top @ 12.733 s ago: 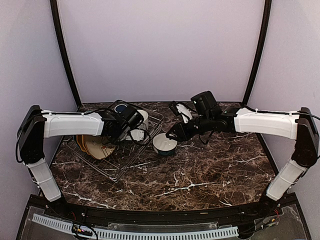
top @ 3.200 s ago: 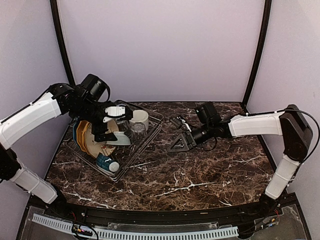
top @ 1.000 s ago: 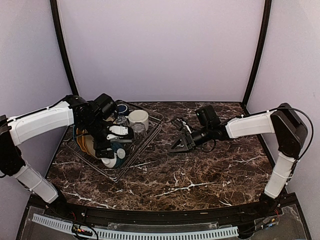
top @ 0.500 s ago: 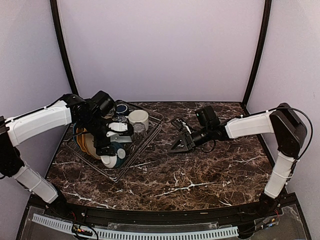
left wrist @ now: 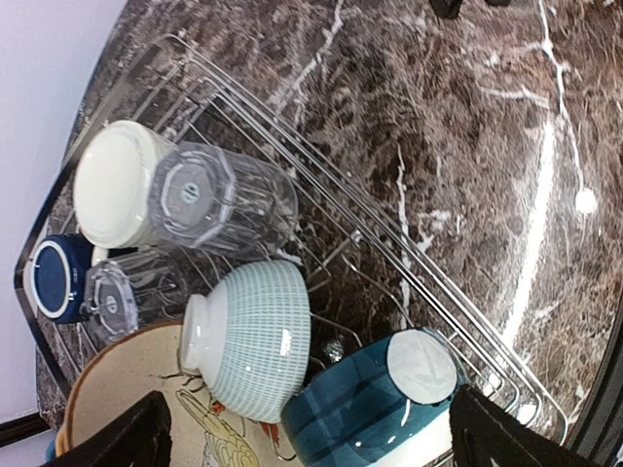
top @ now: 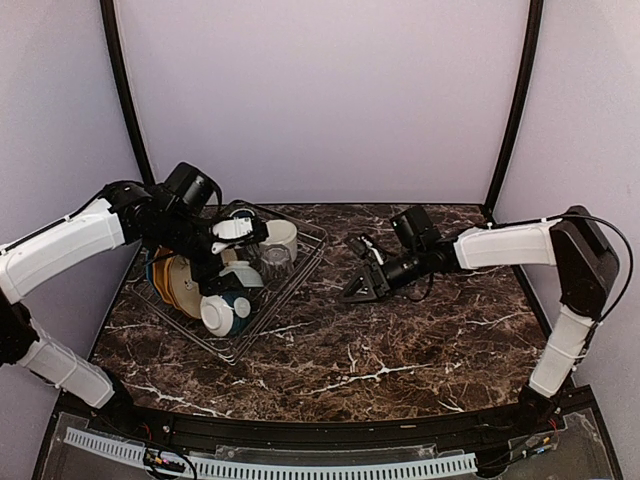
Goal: Load the mixed dishes into the dish rack
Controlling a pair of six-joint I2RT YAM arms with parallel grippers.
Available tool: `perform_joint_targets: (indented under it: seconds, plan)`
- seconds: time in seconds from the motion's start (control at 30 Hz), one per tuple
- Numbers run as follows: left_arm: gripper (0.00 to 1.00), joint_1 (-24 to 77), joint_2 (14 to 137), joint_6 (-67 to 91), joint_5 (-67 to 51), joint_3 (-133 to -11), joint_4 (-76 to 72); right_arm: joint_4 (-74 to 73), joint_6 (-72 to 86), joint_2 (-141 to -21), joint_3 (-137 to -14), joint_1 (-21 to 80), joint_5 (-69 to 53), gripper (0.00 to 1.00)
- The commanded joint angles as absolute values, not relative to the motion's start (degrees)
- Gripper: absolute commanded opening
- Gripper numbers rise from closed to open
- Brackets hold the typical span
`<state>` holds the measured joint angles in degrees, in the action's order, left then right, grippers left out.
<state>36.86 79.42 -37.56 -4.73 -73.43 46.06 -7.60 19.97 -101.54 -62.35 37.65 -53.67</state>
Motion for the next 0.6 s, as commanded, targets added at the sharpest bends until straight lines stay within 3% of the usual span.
perform_joint_targets:
  seconds: [0.0, 0.1, 0.27, 0.57]
  plan:
    - [0.99, 36.5, 74.8, -29.5, -4.1, -75.0, 38.6, -17.2, 14.5, -94.3, -67.1, 36.7, -41.6, 0.51]
    - [0.99, 36.3, 72.8, -24.6, -1.0, -73.4, 33.0, -22.4, 12.9, -91.0, -69.6, 35.6, -33.0, 0.60]
    - [0.99, 35.7, 67.9, -17.6, 7.7, -69.8, 22.5, -30.3, 11.0, -86.2, -74.6, 34.0, -17.9, 0.97]
    - [0.99, 33.7, 61.3, -8.2, 22.9, -65.3, 14.6, -30.7, 6.5, -73.8, -78.4, 33.0, 4.1, 0.99]
